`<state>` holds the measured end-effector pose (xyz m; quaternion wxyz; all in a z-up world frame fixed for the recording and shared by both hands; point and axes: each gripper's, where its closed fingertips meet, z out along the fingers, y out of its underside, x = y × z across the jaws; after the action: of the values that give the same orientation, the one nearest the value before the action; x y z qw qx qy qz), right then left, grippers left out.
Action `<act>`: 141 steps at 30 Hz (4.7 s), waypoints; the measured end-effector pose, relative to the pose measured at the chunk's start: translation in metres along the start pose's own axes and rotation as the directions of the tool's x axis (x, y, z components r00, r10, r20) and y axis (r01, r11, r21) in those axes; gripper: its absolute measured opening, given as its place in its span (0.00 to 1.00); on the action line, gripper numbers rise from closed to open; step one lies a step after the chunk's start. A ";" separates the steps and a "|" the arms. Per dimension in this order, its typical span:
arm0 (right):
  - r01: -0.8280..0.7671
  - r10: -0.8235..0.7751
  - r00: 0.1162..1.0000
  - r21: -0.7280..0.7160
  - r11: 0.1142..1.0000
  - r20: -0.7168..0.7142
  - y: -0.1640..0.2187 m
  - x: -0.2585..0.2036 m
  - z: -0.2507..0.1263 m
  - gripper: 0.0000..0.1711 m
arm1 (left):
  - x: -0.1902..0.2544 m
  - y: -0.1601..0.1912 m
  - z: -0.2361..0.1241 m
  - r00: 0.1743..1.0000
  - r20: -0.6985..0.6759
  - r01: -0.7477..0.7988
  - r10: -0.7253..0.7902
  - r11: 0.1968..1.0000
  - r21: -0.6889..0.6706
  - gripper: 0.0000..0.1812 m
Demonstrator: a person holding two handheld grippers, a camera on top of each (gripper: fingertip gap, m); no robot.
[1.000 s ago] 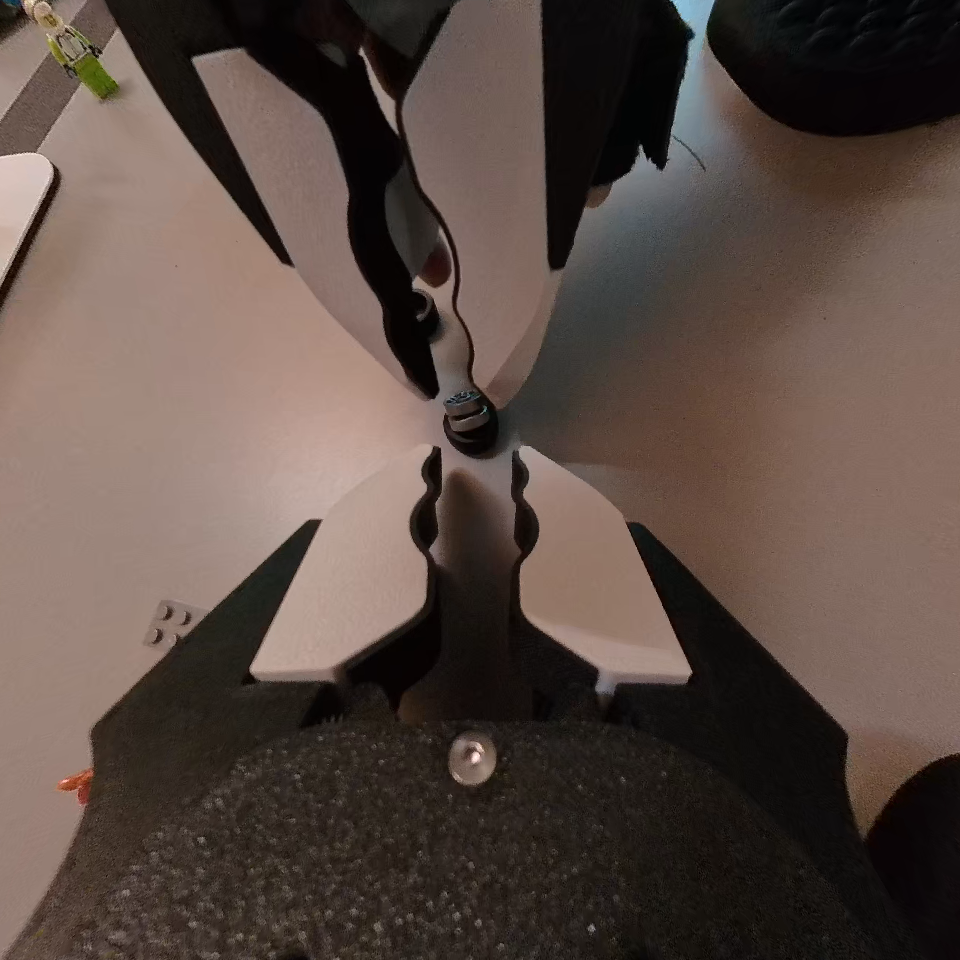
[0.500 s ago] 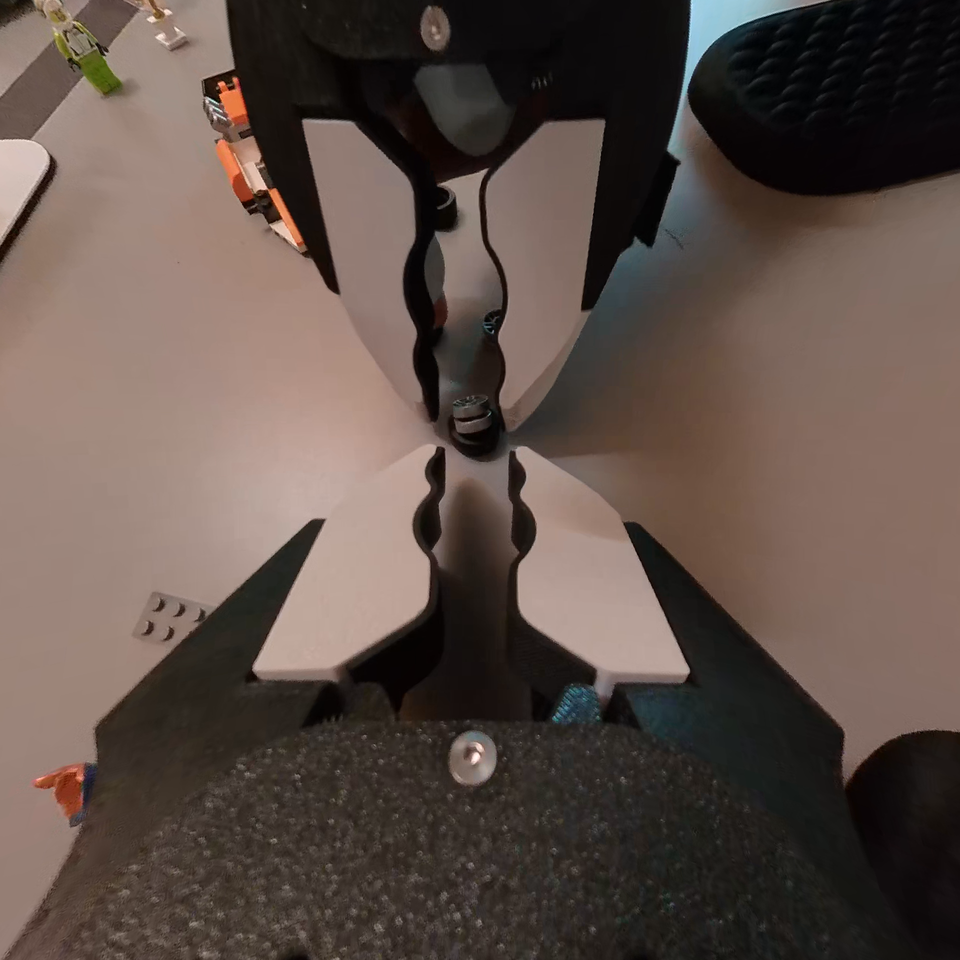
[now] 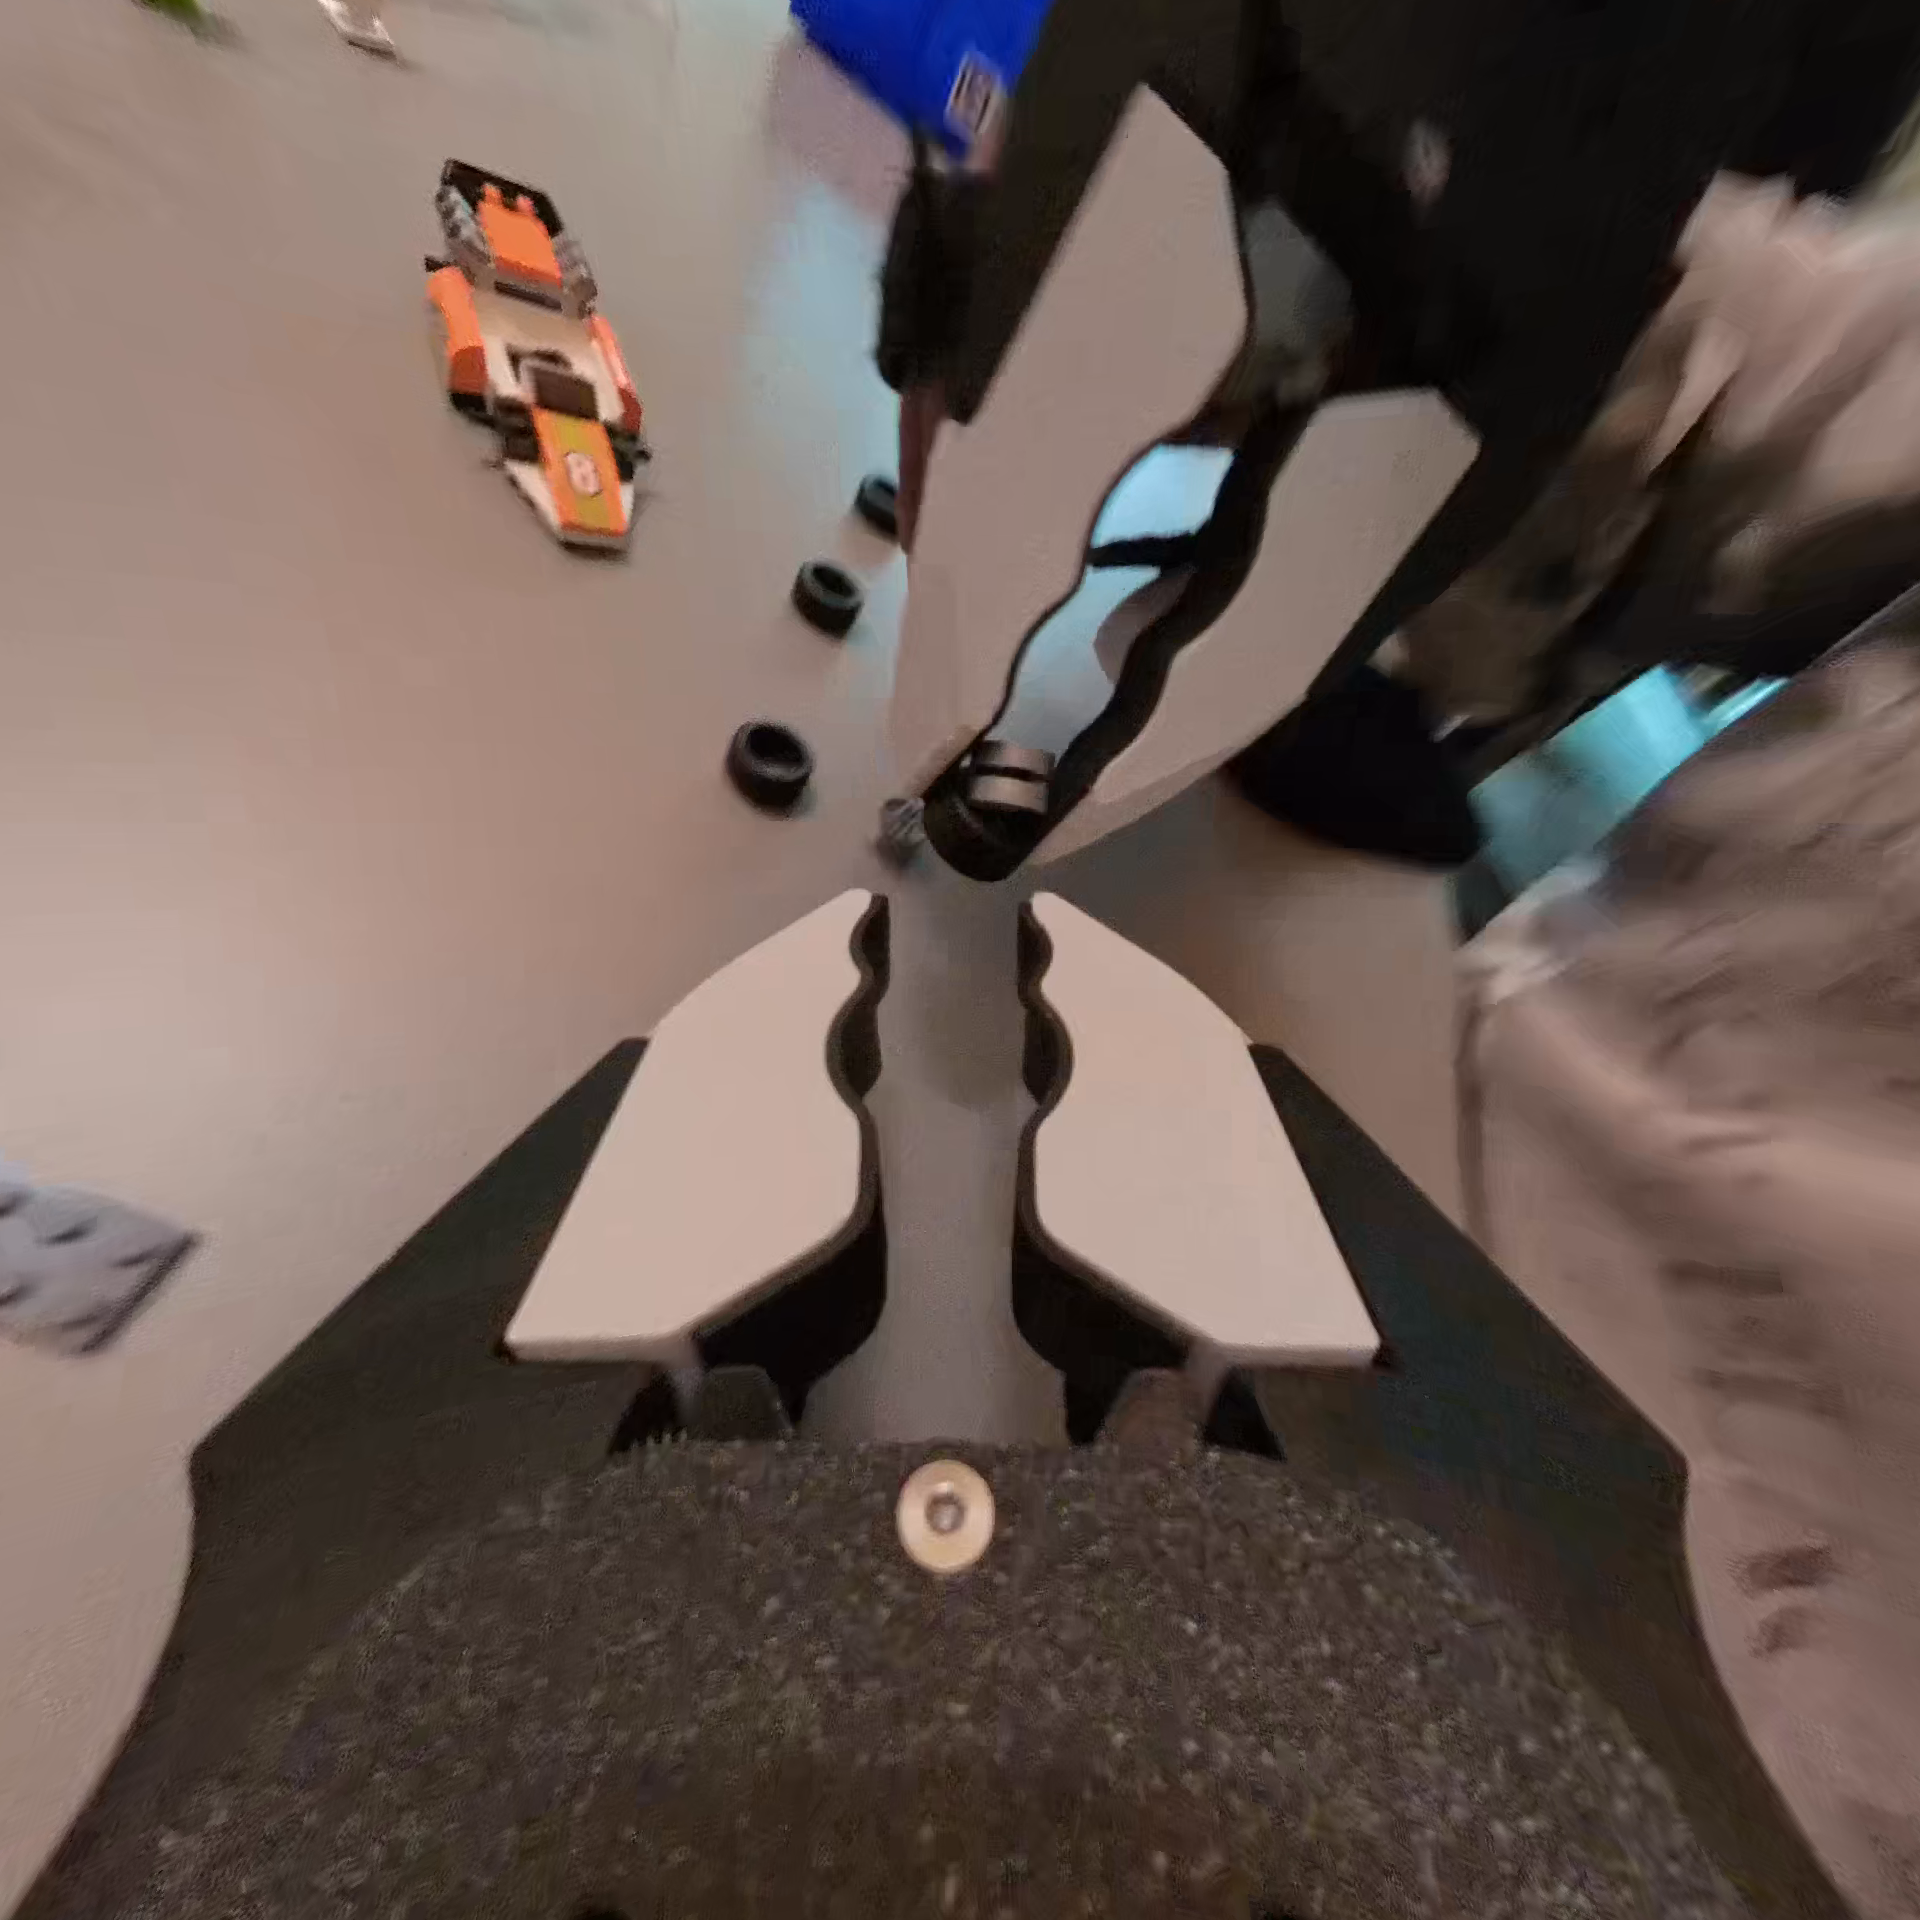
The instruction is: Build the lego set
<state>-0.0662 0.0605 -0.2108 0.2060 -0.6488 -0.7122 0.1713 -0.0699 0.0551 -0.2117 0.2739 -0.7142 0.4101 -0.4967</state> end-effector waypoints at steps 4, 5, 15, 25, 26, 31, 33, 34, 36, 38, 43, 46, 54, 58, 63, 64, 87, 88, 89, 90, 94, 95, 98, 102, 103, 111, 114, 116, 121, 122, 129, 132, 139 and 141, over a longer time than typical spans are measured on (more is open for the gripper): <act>0.036 -0.037 0.999 -0.025 0.999 -0.011 0.002 -0.006 -0.023 0.12 | 0.016 -0.021 0.002 0.941 -0.200 0.300 -0.273 0.946 0.121 0.14; 0.044 -0.044 0.999 -0.042 0.998 -0.017 0.005 -0.006 -0.026 0.12 | 0.019 -0.024 0.003 0.921 -0.233 0.350 -0.313 0.927 0.133 0.14; 0.032 -0.039 0.998 -0.123 0.992 -0.054 0.011 -0.010 -0.022 0.12 | 0.022 -0.033 0.018 0.824 -0.288 0.542 -0.489 0.827 0.148 0.22; 0.018 -0.028 0.997 -0.125 0.992 -0.075 0.005 -0.006 -0.021 0.12 | 0.024 -0.033 0.020 0.786 -0.314 0.590 -0.533 0.797 0.124 0.14; 0.013 -0.022 0.997 -0.117 0.993 -0.072 0.005 -0.006 -0.022 0.12 | 0.024 -0.033 0.020 0.785 -0.318 0.590 -0.531 0.798 0.124 0.13; 0.011 -0.017 0.995 -0.063 0.998 -0.093 0.000 -0.006 -0.028 0.12 | 0.029 -0.039 0.015 0.808 -0.347 0.551 -0.477 0.820 0.156 0.13; 0.029 -0.034 0.993 -0.052 0.998 -0.117 -0.003 -0.005 -0.031 0.12 | 0.031 -0.041 0.014 0.824 -0.348 0.524 -0.446 0.835 0.171 0.12; 0.036 -0.041 0.991 -0.047 0.998 -0.127 -0.004 -0.005 -0.032 0.12 | 0.032 -0.042 0.013 0.827 -0.355 0.517 -0.436 0.838 0.174 0.12; 0.046 -0.051 0.989 -0.038 0.998 -0.140 -0.006 -0.006 -0.035 0.12 | 0.035 -0.044 0.011 0.828 -0.368 0.510 -0.423 0.841 0.180 0.12; 0.063 -0.068 0.985 -0.035 0.997 -0.157 -0.007 -0.005 -0.036 0.13 | 0.038 -0.046 0.010 0.837 -0.368 0.495 -0.406 0.847 0.191 0.09; 0.098 -0.101 0.977 -0.024 0.995 -0.188 -0.009 -0.006 -0.040 0.13 | 0.042 -0.049 0.009 0.852 -0.366 0.466 -0.373 0.860 0.208 0.08; 0.108 -0.105 0.972 0.001 0.994 -0.210 -0.011 -0.006 -0.042 0.14 | 0.044 -0.051 0.008 0.862 -0.362 0.449 -0.355 0.866 0.221 0.07; 0.002 0.025 0.994 0.250 0.968 -0.105 -0.015 -0.020 -0.059 0.16 | 0.067 -0.054 -0.004 0.975 -0.220 0.069 -0.005 0.957 0.281 0.07; -0.152 0.109 0.987 0.456 0.877 0.121 -0.023 -0.040 -0.072 0.17 | 0.080 -0.052 -0.006 0.972 -0.134 -0.152 0.193 0.951 0.269 0.07; -0.208 0.105 0.973 0.572 0.794 0.207 -0.035 -0.052 -0.078 0.15 | 0.091 -0.044 0.001 0.931 -0.077 -0.336 0.357 0.920 0.203 0.07; -0.195 0.092 0.975 0.576 0.794 0.203 -0.036 -0.053 -0.079 0.14 | 0.093 -0.044 0.001 0.925 -0.073 -0.353 0.373 0.914 0.200 0.07; 0.030 0.073 0.989 0.653 0.757 -0.130 -0.040 -0.071 -0.103 0.09 | 0.120 -0.052 0.000 0.869 -0.010 -0.480 0.495 0.847 0.229 0.07; 0.031 0.076 0.988 0.655 0.755 -0.134 -0.040 -0.072 -0.104 0.09 | 0.121 -0.051 0.001 0.869 -0.013 -0.479 0.494 0.847 0.230 0.07; 0.032 0.078 0.988 0.660 0.750 -0.137 -0.040 -0.074 -0.105 0.08 | 0.123 -0.051 0.001 0.869 -0.020 -0.477 0.494 0.848 0.231 0.07; 0.031 0.082 0.987 0.668 0.744 -0.138 -0.040 -0.075 -0.106 0.08 | 0.124 -0.052 0.001 0.869 -0.027 -0.475 0.494 0.848 0.234 0.07; 0.024 0.101 0.986 0.700 0.714 -0.136 -0.039 -0.078 -0.108 0.08 | 0.127 -0.052 0.003 0.861 -0.025 -0.489 0.509 0.838 0.242 0.08; 0.022 0.100 0.986 0.708 0.706 -0.131 -0.038 -0.079 -0.109 0.08 | 0.127 -0.052 0.004 0.855 -0.018 -0.501 0.519 0.833 0.236 0.08; 0.057 0.089 0.981 0.701 0.711 -0.170 -0.036 -0.080 -0.109 0.08 | 0.124 -0.054 0.005 0.821 0.069 -0.567 0.567 0.793 0.222 0.12; 0.084 0.079 0.978 0.707 0.702 -0.195 -0.037 -0.083 -0.112 0.08 | 0.129 -0.053 0.006 0.790 0.095 -0.611 0.606 0.764 0.209 0.09; 0.086 0.075 0.978 0.709 0.699 -0.193 -0.036 -0.084 -0.113 0.08 | 0.130 -0.053 0.006 0.780 0.109 -0.625 0.617 0.755 0.200 0.09; 0.105 0.076 0.972 0.701 0.706 -0.221 -0.033 -0.085 -0.112 0.08 | 0.129 -0.051 0.009 0.763 0.150 -0.646 0.628 0.748 0.155 0.08; 0.100 0.083 0.972 0.706 0.701 -0.221 -0.031 -0.086 -0.112 0.08 | 0.129 -0.049 0.011 0.764 0.144 -0.645 0.628 0.749 0.153 0.08; 0.096 0.089 0.972 0.708 0.700 -0.219 -0.030 -0.087 -0.111 0.08 | 0.128 -0.048 0.012 0.777 0.133 -0.629 0.615 0.760 0.163 0.08; 0.087 0.091 0.974 0.714 0.695 -0.208 -0.029 -0.090 -0.111 0.07 | 0.131 -0.046 0.014 0.852 0.034 -0.515 0.522 0.826 0.231 0.08; 0.084 0.091 0.975 0.715 0.694 -0.203 -0.030 -0.090 -0.111 0.07 | 0.133 -0.045 0.013 0.871 -0.004 -0.474 0.491 0.844 0.250 0.08; 0.053 0.102 0.981 0.733 0.679 -0.165 -0.030 -0.092 -0.115 0.06 | 0.138 -0.047 0.015 0.918 -0.113 -0.330 0.379 0.891 0.312 0.06; 0.045 0.102 0.983 0.739 0.673 -0.153 -0.028 -0.094 -0.115 0.05 | 0.140 -0.046 0.017 0.918 -0.107 -0.331 0.382 0.885 0.327 0.06; 0.078 0.087 0.981 0.759 0.646 -0.174 -0.032 -0.095 -0.115 0.06 | 0.140 -0.047 0.013 0.848 0.018 -0.510 0.529 0.807 0.296 0.06; 0.105 0.084 0.974 0.748 0.655 -0.210 -0.031 -0.093 -0.114 0.06 | 0.137 -0.046 0.013 0.836 0.041 -0.535 0.548 0.795 0.285 0.06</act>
<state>-0.0266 -0.0378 -0.1040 0.5375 -0.5155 -0.5519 0.3753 -0.0195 -0.0390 -0.1130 0.4955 -0.5090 0.5270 -0.4666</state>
